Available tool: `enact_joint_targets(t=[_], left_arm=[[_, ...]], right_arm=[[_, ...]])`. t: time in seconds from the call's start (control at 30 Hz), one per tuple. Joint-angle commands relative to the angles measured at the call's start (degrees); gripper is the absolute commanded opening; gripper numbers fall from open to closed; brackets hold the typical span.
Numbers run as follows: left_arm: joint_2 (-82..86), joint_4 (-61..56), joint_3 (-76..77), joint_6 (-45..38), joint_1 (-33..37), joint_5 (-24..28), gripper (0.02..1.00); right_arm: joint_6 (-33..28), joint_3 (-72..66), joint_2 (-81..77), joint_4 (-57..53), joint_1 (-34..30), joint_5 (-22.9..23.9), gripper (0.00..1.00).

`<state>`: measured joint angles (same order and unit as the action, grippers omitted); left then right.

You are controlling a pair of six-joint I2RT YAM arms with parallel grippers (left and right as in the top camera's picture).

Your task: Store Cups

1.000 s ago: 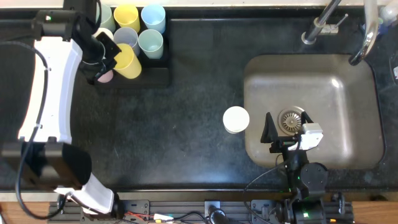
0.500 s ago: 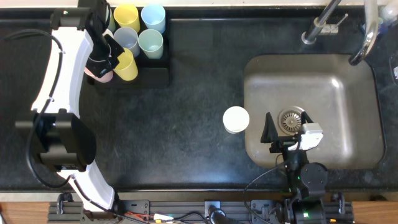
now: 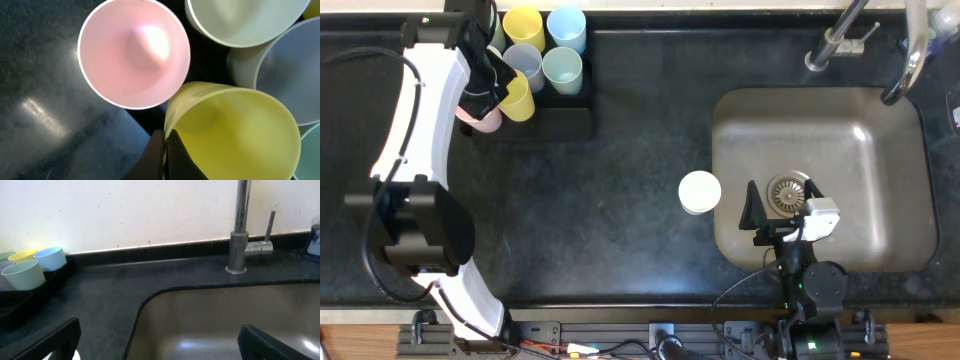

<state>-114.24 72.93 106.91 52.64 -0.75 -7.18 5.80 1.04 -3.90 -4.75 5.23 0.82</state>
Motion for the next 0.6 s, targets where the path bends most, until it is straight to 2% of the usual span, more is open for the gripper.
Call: enact_joint_targets(t=[0.03,0.6], left_arm=[[-0.76,-2.25,-2.21,1.92,-0.28,-0.74,0.036],[-0.76,-6.86,-9.27,3.37,-1.25,0.61,0.036]], right_arm=[[0.22,-0.76,0.44,0.31,-0.37,-0.17,0.998],[0.22,-0.76,0.44,0.31,-0.37,-0.17,0.998]])
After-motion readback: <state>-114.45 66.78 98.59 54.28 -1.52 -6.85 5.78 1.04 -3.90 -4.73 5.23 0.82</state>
